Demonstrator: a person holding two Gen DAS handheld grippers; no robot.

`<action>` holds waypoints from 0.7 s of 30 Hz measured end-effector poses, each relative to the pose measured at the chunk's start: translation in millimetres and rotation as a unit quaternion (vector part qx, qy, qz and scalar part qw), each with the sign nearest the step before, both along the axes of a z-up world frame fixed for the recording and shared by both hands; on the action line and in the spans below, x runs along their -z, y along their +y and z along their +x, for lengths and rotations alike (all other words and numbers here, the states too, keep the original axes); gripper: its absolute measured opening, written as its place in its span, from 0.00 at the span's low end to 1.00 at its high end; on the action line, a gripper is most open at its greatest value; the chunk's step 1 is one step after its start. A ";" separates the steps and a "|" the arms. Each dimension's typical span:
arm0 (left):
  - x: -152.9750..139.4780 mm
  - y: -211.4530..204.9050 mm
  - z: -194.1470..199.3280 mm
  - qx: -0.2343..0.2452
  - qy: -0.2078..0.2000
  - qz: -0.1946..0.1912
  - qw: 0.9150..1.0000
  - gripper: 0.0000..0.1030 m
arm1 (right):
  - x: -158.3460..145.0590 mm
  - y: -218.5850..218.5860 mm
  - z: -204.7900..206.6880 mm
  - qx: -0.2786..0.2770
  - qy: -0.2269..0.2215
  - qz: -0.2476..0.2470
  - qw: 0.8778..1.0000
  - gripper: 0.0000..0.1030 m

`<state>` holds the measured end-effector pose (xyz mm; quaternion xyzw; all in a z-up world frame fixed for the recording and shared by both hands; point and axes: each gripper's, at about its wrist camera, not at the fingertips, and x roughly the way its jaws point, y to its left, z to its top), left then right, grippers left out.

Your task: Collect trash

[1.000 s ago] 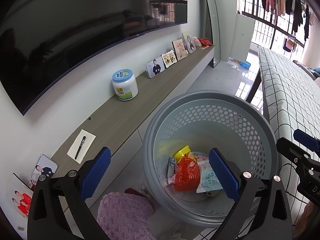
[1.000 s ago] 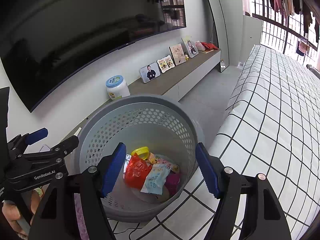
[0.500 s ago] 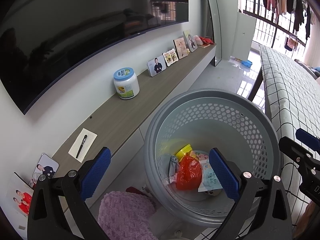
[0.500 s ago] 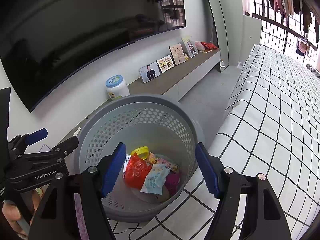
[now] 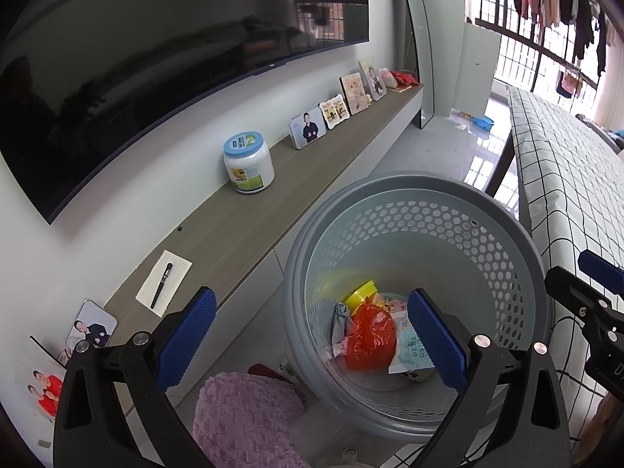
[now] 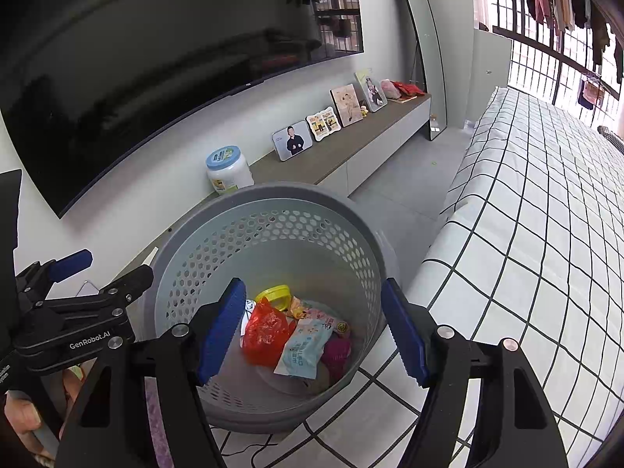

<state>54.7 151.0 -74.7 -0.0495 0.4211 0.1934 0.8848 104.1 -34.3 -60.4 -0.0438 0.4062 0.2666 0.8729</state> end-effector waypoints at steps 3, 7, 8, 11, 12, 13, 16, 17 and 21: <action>-1.0 -1.1 -0.7 0.001 -0.002 0.004 1.000 0.94 | 0.1 -0.1 0.2 0.000 0.000 0.001 1.000 0.67; -0.8 -3.0 -0.5 0.004 -0.001 0.007 1.000 0.94 | -0.1 -0.5 0.1 0.001 0.000 0.001 1.000 0.67; -0.7 -2.6 -0.6 0.005 -0.001 0.005 1.000 0.94 | 0.0 -0.4 0.2 0.001 0.000 0.001 1.000 0.67; -1.8 -1.3 -1.0 0.003 -0.002 0.006 1.000 0.94 | 0.0 -0.5 0.2 0.001 0.000 0.001 1.000 0.67; -1.6 -1.5 -0.9 0.003 -0.002 0.006 1.000 0.94 | 0.1 -0.4 0.2 0.001 0.000 0.001 1.000 0.67; -1.7 -1.2 -0.9 0.003 -0.002 0.005 1.000 0.94 | 0.1 -0.4 0.1 0.001 0.000 0.001 1.000 0.67; -1.6 -1.2 -0.8 0.003 -0.002 0.005 1.000 0.94 | 0.2 -0.3 0.2 0.001 0.000 0.001 1.000 0.67; -1.8 -1.6 -0.4 0.003 -0.002 0.005 1.000 0.94 | 0.2 -0.4 0.3 0.001 0.000 0.001 1.000 0.67; -2.6 -1.7 -0.9 0.004 -0.004 0.002 1.000 0.94 | 0.3 -0.2 0.2 0.001 0.000 0.001 1.000 0.67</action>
